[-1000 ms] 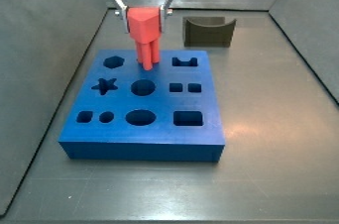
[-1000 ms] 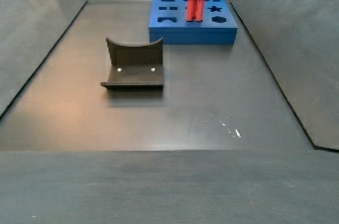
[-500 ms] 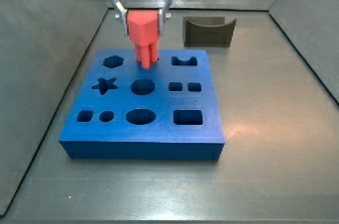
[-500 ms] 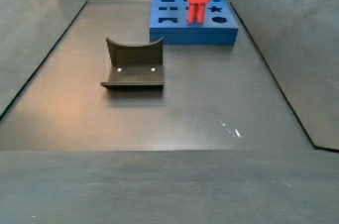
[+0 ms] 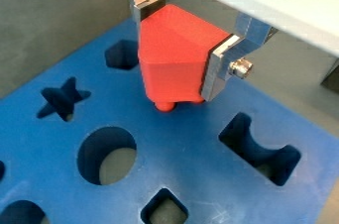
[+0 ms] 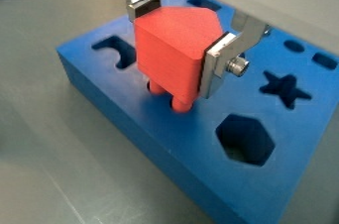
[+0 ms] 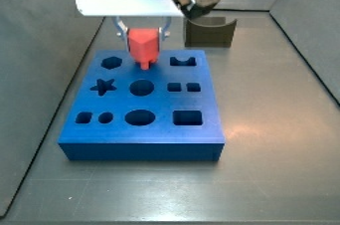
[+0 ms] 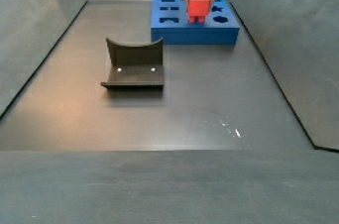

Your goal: Insert the 3 prong object.

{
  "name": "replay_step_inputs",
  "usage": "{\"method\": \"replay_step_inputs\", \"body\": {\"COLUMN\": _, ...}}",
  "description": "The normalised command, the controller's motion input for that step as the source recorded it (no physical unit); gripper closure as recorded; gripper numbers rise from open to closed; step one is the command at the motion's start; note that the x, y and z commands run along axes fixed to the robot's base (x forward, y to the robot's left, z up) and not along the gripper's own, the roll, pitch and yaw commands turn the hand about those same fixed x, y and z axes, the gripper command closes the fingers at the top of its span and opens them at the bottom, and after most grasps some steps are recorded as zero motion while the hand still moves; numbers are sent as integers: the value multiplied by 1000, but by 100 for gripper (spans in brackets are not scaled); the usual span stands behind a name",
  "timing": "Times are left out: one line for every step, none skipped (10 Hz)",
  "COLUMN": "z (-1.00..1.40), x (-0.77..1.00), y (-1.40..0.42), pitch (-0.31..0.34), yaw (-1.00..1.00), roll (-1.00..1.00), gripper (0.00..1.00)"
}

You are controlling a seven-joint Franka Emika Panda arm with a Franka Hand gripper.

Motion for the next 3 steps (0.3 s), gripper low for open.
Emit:
{"method": "replay_step_inputs", "body": {"z": -337, "x": 0, "y": 3, "pitch": -50, "yaw": 0, "roll": -19, "gripper": 100}}
{"method": "replay_step_inputs", "body": {"z": -29, "x": 0, "y": 109, "pitch": -23, "yaw": 0, "roll": -121, "gripper": 100}}
{"method": "replay_step_inputs", "body": {"z": 0, "x": 11, "y": 9, "pitch": 11, "yaw": 0, "roll": -11, "gripper": 100}}
